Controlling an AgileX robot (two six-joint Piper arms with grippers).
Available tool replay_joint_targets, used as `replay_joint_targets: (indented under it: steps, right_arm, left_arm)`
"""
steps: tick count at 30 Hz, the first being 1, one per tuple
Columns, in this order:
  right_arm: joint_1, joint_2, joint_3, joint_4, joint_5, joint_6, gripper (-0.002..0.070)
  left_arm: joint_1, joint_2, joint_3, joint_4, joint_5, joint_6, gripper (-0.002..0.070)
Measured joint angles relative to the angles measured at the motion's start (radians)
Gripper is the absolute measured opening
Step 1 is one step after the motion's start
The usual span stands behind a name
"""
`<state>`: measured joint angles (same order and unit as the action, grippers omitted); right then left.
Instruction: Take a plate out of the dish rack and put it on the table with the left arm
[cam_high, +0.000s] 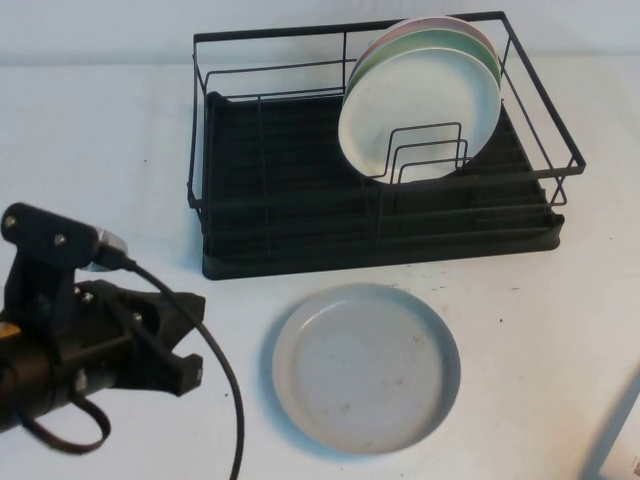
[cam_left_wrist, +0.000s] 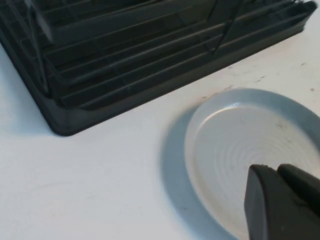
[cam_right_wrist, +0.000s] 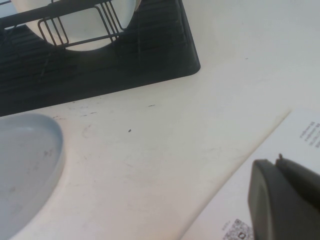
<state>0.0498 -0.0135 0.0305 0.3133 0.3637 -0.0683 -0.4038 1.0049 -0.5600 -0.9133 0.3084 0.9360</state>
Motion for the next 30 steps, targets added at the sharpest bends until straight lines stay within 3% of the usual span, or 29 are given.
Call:
replay_joint_targets:
  steps: [9, 20, 30]
  right_arm:
    - [0.0, 0.0, 0.0, 0.0, 0.0, 0.0, -0.002]
    - [0.0, 0.0, 0.0, 0.0, 0.0, 0.0, -0.002]
    - [0.0, 0.0, 0.0, 0.0, 0.0, 0.0, -0.002]
  left_arm:
    - [0.0, -0.032, 0.013, -0.009, 0.087, 0.0, 0.0]
    - [0.0, -0.046, 0.025, 0.005, 0.029, -0.024, -0.0001]
    - [0.0, -0.311, 0.231, 0.053, 0.0, -0.157, -0.0001]
